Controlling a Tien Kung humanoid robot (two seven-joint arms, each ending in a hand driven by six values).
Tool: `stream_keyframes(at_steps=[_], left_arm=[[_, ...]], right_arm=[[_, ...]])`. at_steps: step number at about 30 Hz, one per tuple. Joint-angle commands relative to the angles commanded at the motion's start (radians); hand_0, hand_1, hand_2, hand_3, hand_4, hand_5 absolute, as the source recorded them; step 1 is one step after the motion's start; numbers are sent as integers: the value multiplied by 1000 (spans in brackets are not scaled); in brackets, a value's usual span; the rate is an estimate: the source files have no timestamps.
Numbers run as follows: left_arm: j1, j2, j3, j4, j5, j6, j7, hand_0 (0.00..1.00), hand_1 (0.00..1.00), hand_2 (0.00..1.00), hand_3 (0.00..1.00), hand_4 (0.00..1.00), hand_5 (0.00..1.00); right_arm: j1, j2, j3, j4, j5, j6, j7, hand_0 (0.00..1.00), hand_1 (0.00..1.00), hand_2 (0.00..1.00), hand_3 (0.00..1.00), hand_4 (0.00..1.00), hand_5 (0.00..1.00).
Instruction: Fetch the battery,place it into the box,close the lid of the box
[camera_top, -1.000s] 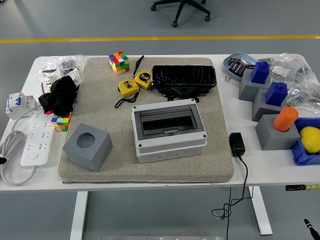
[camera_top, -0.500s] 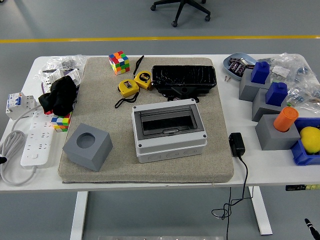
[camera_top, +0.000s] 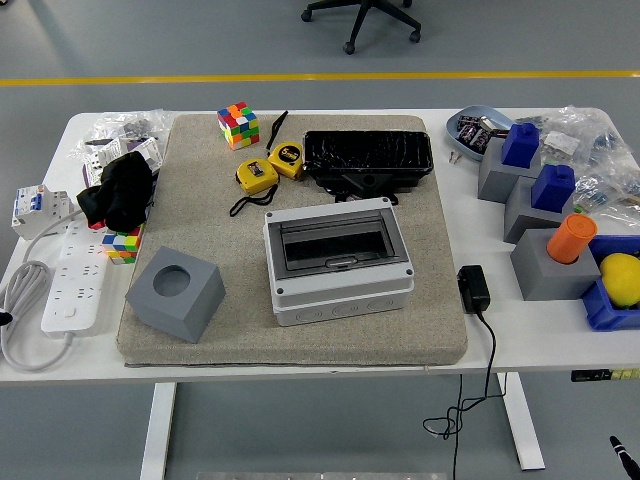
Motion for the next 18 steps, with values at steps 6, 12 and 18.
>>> stream_keyframes(at_steps=[6, 12, 18], left_arm=[[-2, -1, -1, 0, 0, 0, -1, 798, 809, 840, 858, 998, 777], [-1, 1, 1, 0, 1, -1, -1, 798, 809, 839, 857, 998, 777], [0, 1, 5, 1, 3, -2, -2, 799, 809, 838, 856, 998, 777]], right_arm=[[2, 0, 1, 1, -1, 0, 0, 903, 898, 844, 862, 998, 998], [1, -1, -2, 0, 1, -1, -1, 903, 897, 844, 861, 998, 998], [0, -2, -8, 0, 4, -1, -2, 903, 896, 843, 861, 998, 998]])
